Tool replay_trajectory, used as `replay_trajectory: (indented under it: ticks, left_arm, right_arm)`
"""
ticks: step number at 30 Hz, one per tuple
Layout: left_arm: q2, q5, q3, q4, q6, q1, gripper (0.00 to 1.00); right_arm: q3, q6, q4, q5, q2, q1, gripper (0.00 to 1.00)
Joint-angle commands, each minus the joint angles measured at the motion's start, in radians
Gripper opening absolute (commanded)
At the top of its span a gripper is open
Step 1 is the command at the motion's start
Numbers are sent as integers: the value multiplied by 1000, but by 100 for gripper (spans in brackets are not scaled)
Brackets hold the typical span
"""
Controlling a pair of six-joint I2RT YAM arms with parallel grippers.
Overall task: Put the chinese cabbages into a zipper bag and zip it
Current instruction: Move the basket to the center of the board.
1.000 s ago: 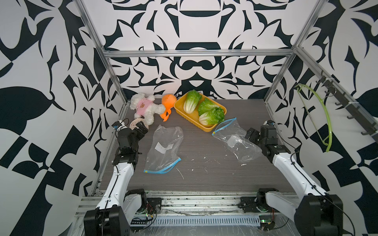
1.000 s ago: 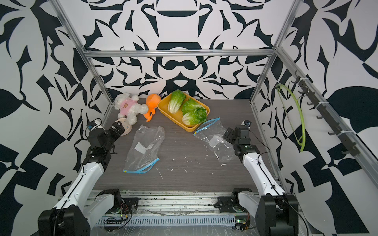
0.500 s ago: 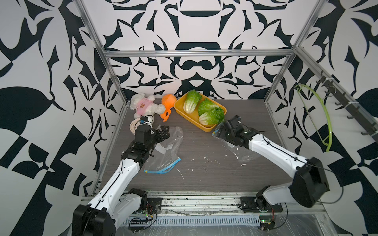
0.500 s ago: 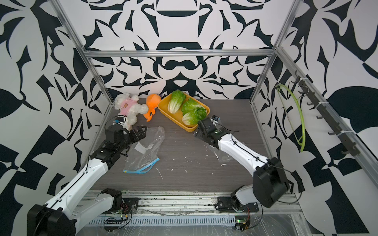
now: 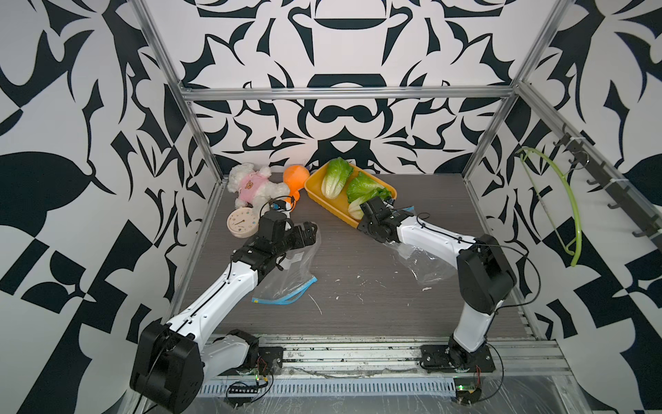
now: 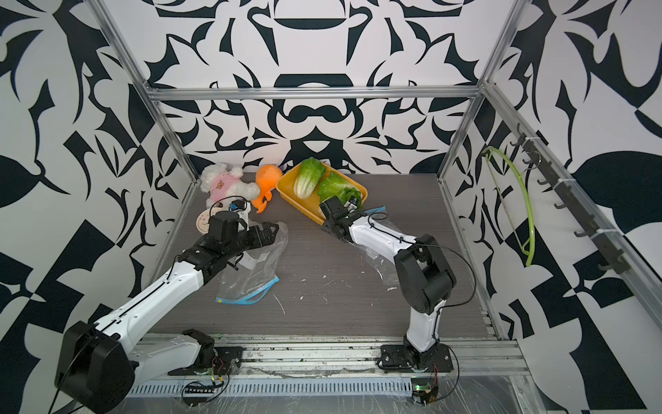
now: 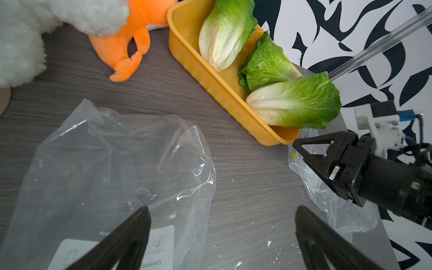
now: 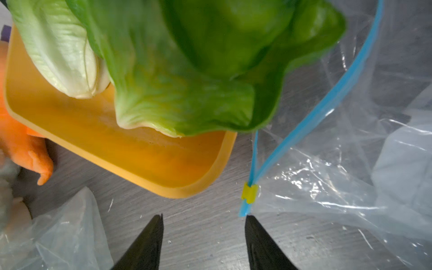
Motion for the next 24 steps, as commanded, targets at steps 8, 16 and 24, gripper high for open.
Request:
replay_trajectory:
  ticks: [8,16,24]
  left_arm:
    - [57,-11,86,-105,8,-11,99]
    - [58,-30,116,-155,9,-11,99]
    - [70,-19,162,-253,5,-11,98]
  right_arm:
    - [91,-18,25,-9,87,-55,44]
    - [139,-73,8,-25,139,-86,26]
    - [138,-214,-45,-88,121,-146,14]
